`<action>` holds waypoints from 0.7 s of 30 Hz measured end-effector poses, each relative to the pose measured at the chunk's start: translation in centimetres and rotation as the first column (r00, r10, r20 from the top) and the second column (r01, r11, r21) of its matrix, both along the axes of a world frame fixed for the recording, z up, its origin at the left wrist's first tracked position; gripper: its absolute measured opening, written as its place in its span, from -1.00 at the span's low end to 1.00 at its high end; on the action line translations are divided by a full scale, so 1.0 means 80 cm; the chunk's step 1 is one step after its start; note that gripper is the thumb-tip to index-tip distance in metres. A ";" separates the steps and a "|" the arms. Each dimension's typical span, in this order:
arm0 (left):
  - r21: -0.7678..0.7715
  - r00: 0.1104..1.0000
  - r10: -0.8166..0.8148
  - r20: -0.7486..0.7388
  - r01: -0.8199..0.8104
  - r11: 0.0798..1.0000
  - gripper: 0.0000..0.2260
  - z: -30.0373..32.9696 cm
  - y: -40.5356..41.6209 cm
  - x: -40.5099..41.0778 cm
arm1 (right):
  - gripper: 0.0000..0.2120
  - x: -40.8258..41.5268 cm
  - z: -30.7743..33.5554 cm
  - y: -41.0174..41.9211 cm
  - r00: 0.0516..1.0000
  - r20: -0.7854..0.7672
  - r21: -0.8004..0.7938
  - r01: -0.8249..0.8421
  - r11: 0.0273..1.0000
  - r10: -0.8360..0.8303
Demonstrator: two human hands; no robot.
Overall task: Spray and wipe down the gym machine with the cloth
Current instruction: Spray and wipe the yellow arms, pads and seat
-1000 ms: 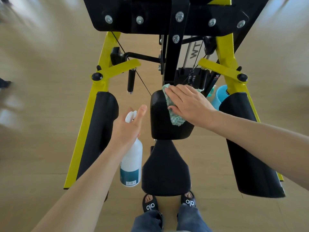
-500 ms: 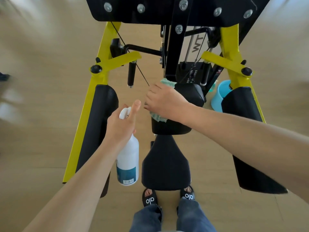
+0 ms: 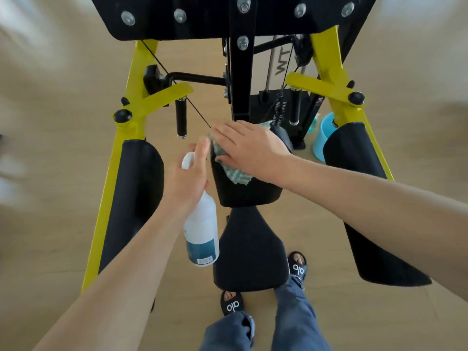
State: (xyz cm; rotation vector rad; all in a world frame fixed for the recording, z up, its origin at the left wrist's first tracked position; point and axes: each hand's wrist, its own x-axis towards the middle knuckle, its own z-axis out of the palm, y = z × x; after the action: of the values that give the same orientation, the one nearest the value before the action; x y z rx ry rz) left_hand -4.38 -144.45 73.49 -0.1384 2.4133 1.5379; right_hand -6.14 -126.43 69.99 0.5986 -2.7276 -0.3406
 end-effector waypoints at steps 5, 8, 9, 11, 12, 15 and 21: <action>-0.081 0.992 0.120 0.044 -0.116 0.990 -0.40 0.008 0.020 -0.006 | -0.53 -0.015 -0.004 -0.024 0.998 -0.003 -0.142 -0.058 0.988 0.058; -0.111 0.991 0.123 0.054 -0.116 0.987 -0.41 0.012 0.027 -0.004 | -0.52 0.002 -0.001 0.007 0.998 -0.024 -0.371 0.046 0.927 -0.059; -0.113 0.990 0.129 0.059 -0.122 0.986 -0.41 0.013 0.029 -0.003 | -0.56 0.011 -0.002 0.020 0.990 -0.055 -0.469 0.092 0.878 -0.133; -0.122 0.987 0.144 0.066 -0.135 0.983 -0.42 0.014 0.032 -0.004 | -0.61 0.030 -0.008 0.046 0.968 -0.017 -0.624 0.186 0.759 -0.251; -0.127 0.987 0.144 0.065 -0.135 0.983 -0.41 0.015 0.033 -0.004 | -0.61 0.040 -0.013 0.052 0.955 0.064 -0.698 0.251 0.671 -0.290; -0.145 0.992 0.113 0.047 -0.105 0.984 -0.38 0.012 0.034 -0.008 | -0.61 0.057 -0.022 0.039 0.876 0.329 -0.899 0.405 0.167 -0.353; -0.226 0.997 0.049 0.062 -0.033 0.974 -0.19 0.006 0.028 -0.015 | -0.60 0.063 -0.035 0.003 0.739 0.596 -0.670 0.242 -0.702 -0.314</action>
State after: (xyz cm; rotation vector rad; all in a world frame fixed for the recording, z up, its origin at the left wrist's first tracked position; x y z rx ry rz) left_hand -5.54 -142.19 73.99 -0.2828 2.5381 1.2498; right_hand -1.10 -126.18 67.20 -1.1214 -1.5012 1.9456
